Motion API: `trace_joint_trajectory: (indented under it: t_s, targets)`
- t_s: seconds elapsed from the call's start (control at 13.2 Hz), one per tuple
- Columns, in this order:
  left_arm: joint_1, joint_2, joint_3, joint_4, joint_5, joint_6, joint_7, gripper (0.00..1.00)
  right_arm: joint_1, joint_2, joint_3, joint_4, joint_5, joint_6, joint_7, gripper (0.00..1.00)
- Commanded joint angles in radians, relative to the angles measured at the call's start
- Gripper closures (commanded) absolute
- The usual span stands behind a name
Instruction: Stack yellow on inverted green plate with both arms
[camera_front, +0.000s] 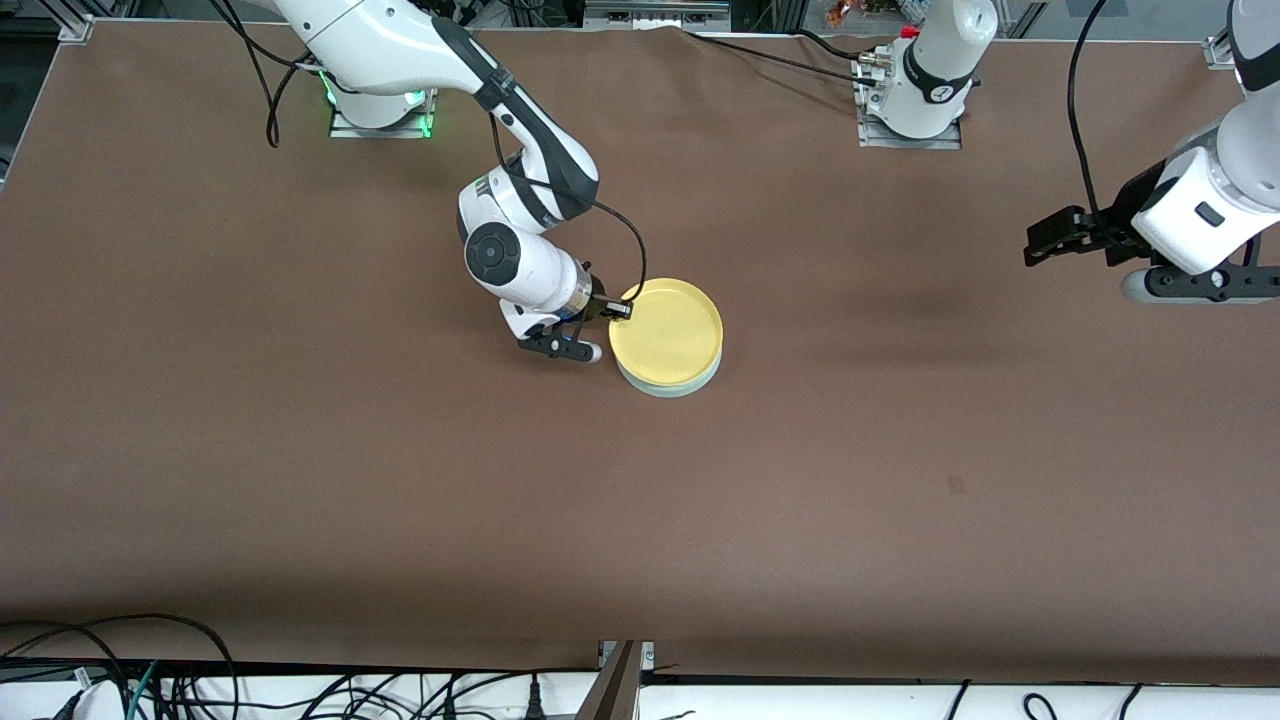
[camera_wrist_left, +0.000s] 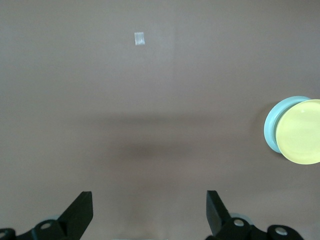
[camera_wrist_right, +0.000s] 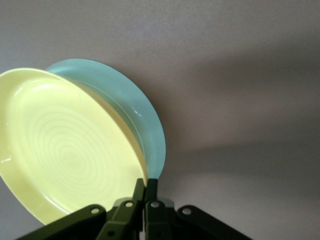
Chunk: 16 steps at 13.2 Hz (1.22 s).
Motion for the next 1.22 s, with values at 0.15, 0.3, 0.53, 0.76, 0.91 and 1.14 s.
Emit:
trace_joint_trajectory:
  t_s: [0.15,0.3,0.53,0.76,0.91,1.14]
  targets:
    - [0.002,-0.027,-0.001,0.034,0.026,0.009,0.015,0.00,0.012,0.010,-0.006,-0.009,-0.023,0.048,0.003,1.00]
    - [0.033,-0.025,0.005,0.037,0.014,0.014,0.019,0.00,0.024,0.022,-0.006,-0.008,-0.022,0.069,0.003,1.00]
    - [0.039,-0.024,0.004,0.084,0.025,0.011,0.018,0.00,0.024,0.024,-0.006,-0.008,-0.020,0.074,0.004,1.00]
    - [0.037,0.007,0.001,0.106,0.019,0.017,0.004,0.00,0.017,0.019,-0.016,-0.005,-0.021,0.071,0.007,0.00]
    - [0.033,0.018,-0.001,0.114,0.026,0.018,0.006,0.00,0.015,-0.024,-0.058,0.005,-0.025,0.036,-0.003,0.00]
    - [0.030,0.045,-0.001,0.143,0.026,0.028,0.006,0.00,0.015,-0.102,-0.193,0.069,-0.051,-0.172,-0.125,0.00]
